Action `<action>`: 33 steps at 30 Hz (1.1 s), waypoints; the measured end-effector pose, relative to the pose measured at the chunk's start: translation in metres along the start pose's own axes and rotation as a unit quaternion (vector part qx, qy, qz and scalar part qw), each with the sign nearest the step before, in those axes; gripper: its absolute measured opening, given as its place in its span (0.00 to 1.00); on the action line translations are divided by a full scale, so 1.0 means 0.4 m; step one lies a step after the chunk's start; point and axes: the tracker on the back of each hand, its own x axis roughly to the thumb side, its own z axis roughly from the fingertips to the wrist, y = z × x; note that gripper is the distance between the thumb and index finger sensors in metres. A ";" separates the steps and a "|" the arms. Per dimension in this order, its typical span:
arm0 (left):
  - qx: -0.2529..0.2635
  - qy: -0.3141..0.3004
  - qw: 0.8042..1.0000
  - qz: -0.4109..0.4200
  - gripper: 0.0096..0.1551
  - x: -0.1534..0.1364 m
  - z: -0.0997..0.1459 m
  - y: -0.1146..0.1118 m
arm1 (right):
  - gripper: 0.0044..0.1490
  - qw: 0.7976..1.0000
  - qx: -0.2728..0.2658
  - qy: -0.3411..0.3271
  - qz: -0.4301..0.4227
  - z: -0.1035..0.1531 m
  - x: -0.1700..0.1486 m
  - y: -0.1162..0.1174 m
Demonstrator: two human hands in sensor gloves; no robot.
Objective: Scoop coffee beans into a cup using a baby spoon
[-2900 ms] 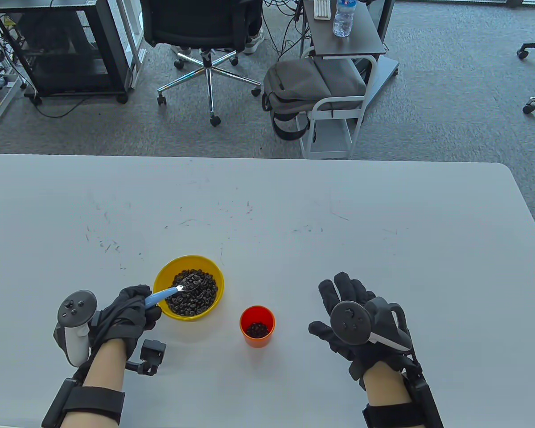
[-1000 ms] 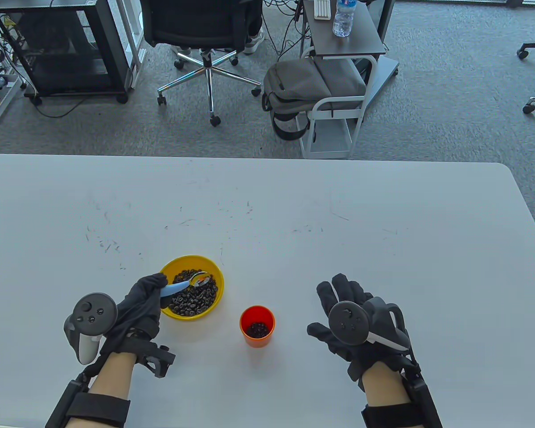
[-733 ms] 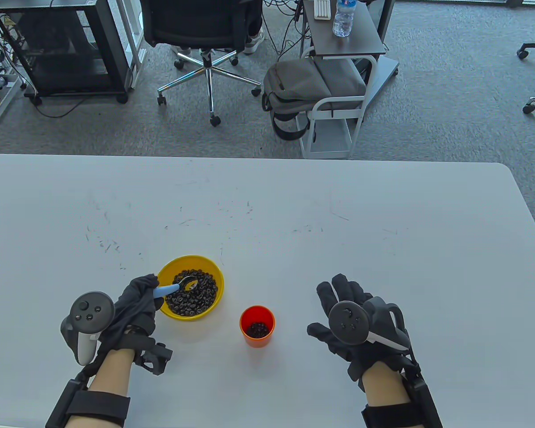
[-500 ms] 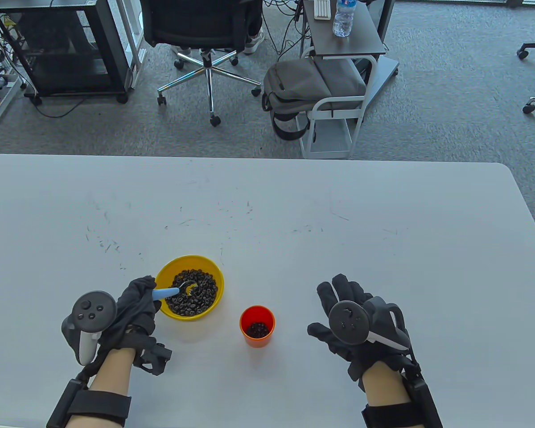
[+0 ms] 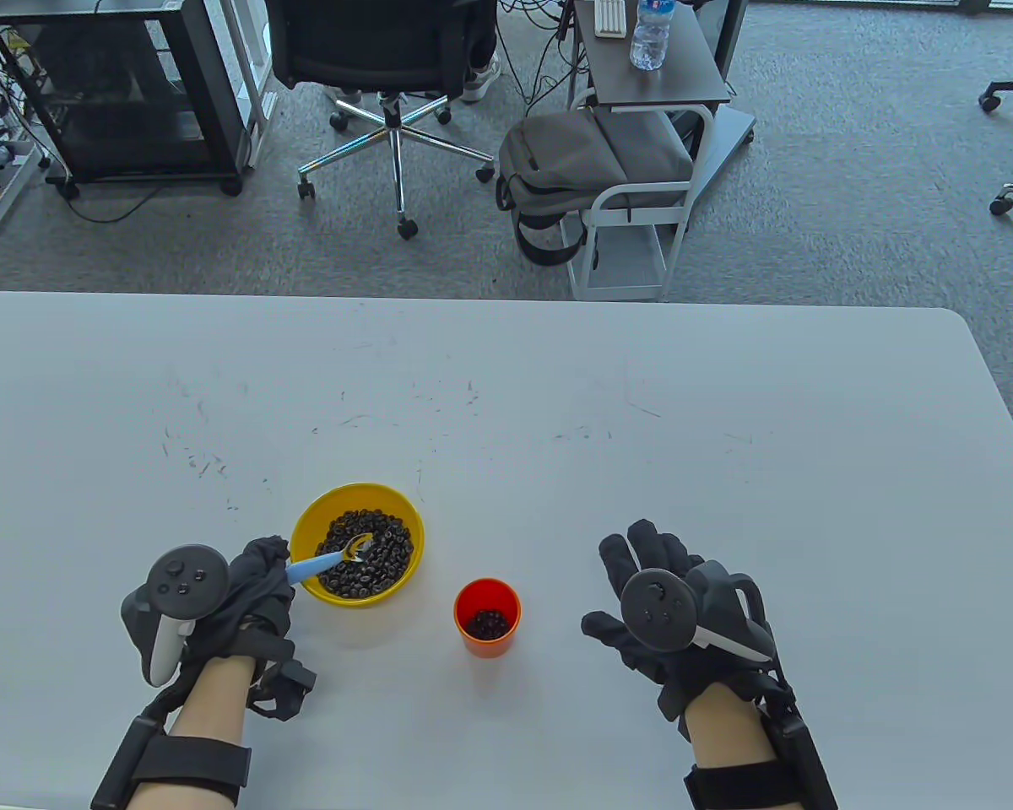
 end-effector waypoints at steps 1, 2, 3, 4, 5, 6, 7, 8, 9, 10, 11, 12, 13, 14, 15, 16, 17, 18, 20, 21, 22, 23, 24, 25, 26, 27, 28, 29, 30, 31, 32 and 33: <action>0.000 0.001 1.000 -0.002 0.25 0.000 0.000 0.000 | 0.55 1.000 0.000 0.000 0.000 0.000 0.000 0.000; -0.001 0.003 1.000 -0.004 0.25 -0.001 0.000 0.000 | 0.55 1.000 0.000 0.000 0.000 0.000 0.000 0.000; -0.005 0.002 1.000 -0.010 0.25 0.000 0.000 0.000 | 0.55 1.000 0.000 0.000 0.000 0.000 0.000 0.000; -0.010 0.004 1.000 -0.020 0.26 -0.001 0.000 0.000 | 0.55 1.000 0.000 0.000 0.000 0.000 0.000 0.000; -0.019 0.008 0.999 -0.035 0.27 -0.005 -0.001 0.000 | 0.55 1.000 0.001 0.000 0.001 -0.001 0.000 0.000; -0.022 0.008 0.999 -0.039 0.28 -0.008 -0.001 0.001 | 0.55 1.000 0.001 0.000 0.001 -0.001 0.000 0.001; -0.015 0.006 0.999 -0.036 0.29 -0.009 0.000 0.004 | 0.55 1.000 0.002 0.000 0.001 -0.001 0.000 0.001; -0.008 0.002 0.999 -0.035 0.30 -0.007 0.000 0.007 | 0.55 1.000 0.003 0.001 0.001 -0.001 0.001 0.001; 0.004 -0.013 0.999 -0.041 0.31 -0.001 0.002 0.012 | 0.55 1.000 0.002 0.000 0.001 -0.001 0.001 0.001; 0.012 -0.026 0.998 -0.052 0.32 0.005 0.003 0.015 | 0.55 1.000 0.001 0.000 0.001 0.000 0.001 0.000; 0.020 -0.048 0.996 -0.076 0.33 0.017 0.005 0.018 | 0.55 1.000 0.000 0.000 0.001 -0.001 0.001 0.001; 0.025 -0.071 0.992 -0.099 0.33 0.030 0.009 0.020 | 0.55 1.000 -0.001 0.000 0.000 -0.001 0.001 0.000; 0.026 -0.087 0.990 -0.110 0.33 0.041 0.011 0.021 | 0.55 1.000 -0.001 0.000 0.000 -0.001 0.000 0.000; 0.025 -0.112 0.986 -0.125 0.34 0.059 0.016 0.021 | 0.55 1.000 -0.002 0.001 0.000 -0.001 0.000 0.001; 0.025 -0.138 0.981 -0.137 0.35 0.079 0.023 0.022 | 0.55 1.000 -0.002 0.000 0.002 -0.001 0.000 0.001; 0.026 -0.154 0.977 -0.144 0.35 0.093 0.027 0.022 | 0.55 1.000 -0.003 0.000 0.002 -0.001 0.000 0.001; 0.026 -0.178 0.971 -0.158 0.36 0.114 0.036 0.022 | 0.55 1.000 -0.013 -0.004 0.005 0.000 0.001 0.001; 0.024 -0.198 0.965 -0.173 0.36 0.134 0.044 0.021 | 0.55 1.000 -0.019 -0.007 0.007 0.000 0.003 0.000; 0.016 -0.232 0.951 -0.206 0.37 0.168 0.059 0.015 | 0.55 1.000 -0.028 -0.007 0.013 0.002 0.006 -0.001; 0.012 -0.243 0.945 -0.219 0.38 0.181 0.066 0.011 | 0.55 0.999 -0.031 -0.007 0.016 0.002 0.007 -0.001; 0.006 -0.256 0.937 -0.239 0.39 0.198 0.073 0.006 | 0.55 0.999 -0.033 -0.007 0.017 0.003 0.007 -0.001; 0.001 -0.270 0.924 -0.272 0.39 0.216 0.082 -0.002 | 0.55 0.999 -0.035 -0.005 0.017 0.004 0.007 -0.001; 0.001 -0.281 0.912 -0.298 0.40 0.227 0.088 -0.010 | 0.55 0.999 -0.036 -0.003 0.017 0.006 0.008 -0.001; -0.003 -0.291 0.902 -0.319 0.40 0.239 0.094 -0.021 | 0.55 0.999 -0.038 -0.002 0.017 0.007 0.008 -0.001; -0.011 -0.293 0.898 -0.329 0.41 0.246 0.097 -0.029 | 0.55 0.999 -0.041 0.000 0.017 0.009 0.008 -0.001; -0.029 -0.297 0.894 -0.333 0.42 0.254 0.101 -0.042 | 0.55 0.999 -0.046 0.002 0.020 0.012 0.007 -0.002; -0.036 -0.299 0.893 -0.333 0.42 0.259 0.104 -0.050 | 0.55 0.999 -0.048 0.004 0.021 0.014 0.005 -0.003; -0.044 -0.303 0.891 -0.334 0.42 0.263 0.106 -0.060 | 0.55 0.998 -0.052 0.007 0.022 0.017 0.003 -0.004; -0.049 -0.307 0.889 -0.337 0.43 0.266 0.108 -0.068 | 0.55 0.998 -0.056 0.009 0.021 0.019 0.000 -0.005; -0.056 -0.312 0.882 -0.348 0.43 0.269 0.110 -0.079 | 0.56 0.998 -0.060 0.012 0.019 0.021 -0.005 -0.007; -0.061 -0.315 0.877 -0.357 0.43 0.270 0.112 -0.089 | 0.56 0.998 -0.063 0.015 0.018 0.022 -0.008 -0.008; -0.065 -0.317 0.874 -0.362 0.43 0.271 0.113 -0.095 | 0.56 0.998 -0.066 0.017 0.019 0.023 -0.011 -0.009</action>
